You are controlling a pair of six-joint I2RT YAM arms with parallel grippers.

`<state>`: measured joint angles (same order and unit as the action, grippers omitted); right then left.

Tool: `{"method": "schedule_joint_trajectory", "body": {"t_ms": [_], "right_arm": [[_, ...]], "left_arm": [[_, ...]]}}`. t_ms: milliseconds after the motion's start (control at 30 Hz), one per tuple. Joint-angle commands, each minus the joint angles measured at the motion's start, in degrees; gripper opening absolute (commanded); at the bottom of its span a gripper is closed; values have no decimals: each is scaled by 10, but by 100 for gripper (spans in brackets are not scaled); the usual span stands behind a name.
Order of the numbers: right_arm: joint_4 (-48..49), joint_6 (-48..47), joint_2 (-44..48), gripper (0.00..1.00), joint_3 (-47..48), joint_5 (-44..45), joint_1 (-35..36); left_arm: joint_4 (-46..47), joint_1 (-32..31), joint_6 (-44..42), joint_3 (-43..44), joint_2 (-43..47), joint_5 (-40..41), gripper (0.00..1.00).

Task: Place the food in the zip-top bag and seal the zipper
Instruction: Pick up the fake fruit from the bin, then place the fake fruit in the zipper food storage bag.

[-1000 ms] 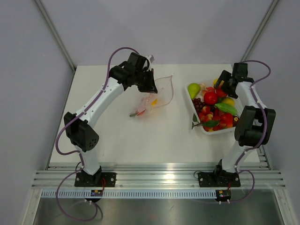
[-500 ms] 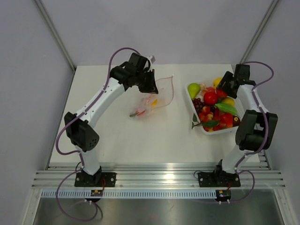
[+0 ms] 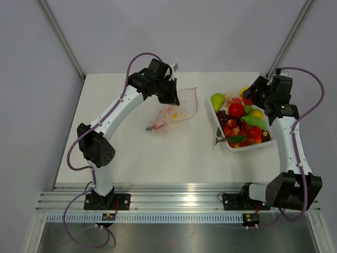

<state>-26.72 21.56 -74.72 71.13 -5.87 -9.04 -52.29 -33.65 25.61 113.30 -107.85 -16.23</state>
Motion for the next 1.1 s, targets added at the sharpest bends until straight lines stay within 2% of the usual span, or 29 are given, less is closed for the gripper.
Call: {"method": "schedule_joint_trajectory", "body": {"t_ms": [0, 200, 400, 533, 667, 733, 767, 800, 900, 1067], "right_arm": [[4, 22, 55, 53, 5, -21, 69], [11, 59, 92, 53, 20, -3, 218], [9, 59, 51, 53, 65, 54, 370], [18, 58, -17, 53, 90, 76, 421], [25, 60, -58, 54, 103, 91, 433], [24, 60, -70, 58, 103, 97, 433], [25, 59, -73, 64, 105, 97, 433], [22, 58, -75, 78, 107, 97, 434], [9, 56, -80, 91, 123, 96, 435], [-12, 39, -61, 93, 147, 126, 436]], "left_arm": [[-5, 5, -24, 35, -6, -18, 0], [10, 5, -14, 17, 4, -9, 0], [4, 5, -12, 20, -2, -5, 0], [3, 5, -11, 18, 6, -3, 0], [3, 6, -16, 11, 22, -2, 0], [-1, 6, -20, 8, 27, -1, 0], [-1, 7, -20, 3, 32, -1, 0], [-1, 7, -21, 0, 34, -2, 0], [13, 7, -9, -22, 47, 1, 0], [33, 8, 8, -29, 55, -8, 0]]}}
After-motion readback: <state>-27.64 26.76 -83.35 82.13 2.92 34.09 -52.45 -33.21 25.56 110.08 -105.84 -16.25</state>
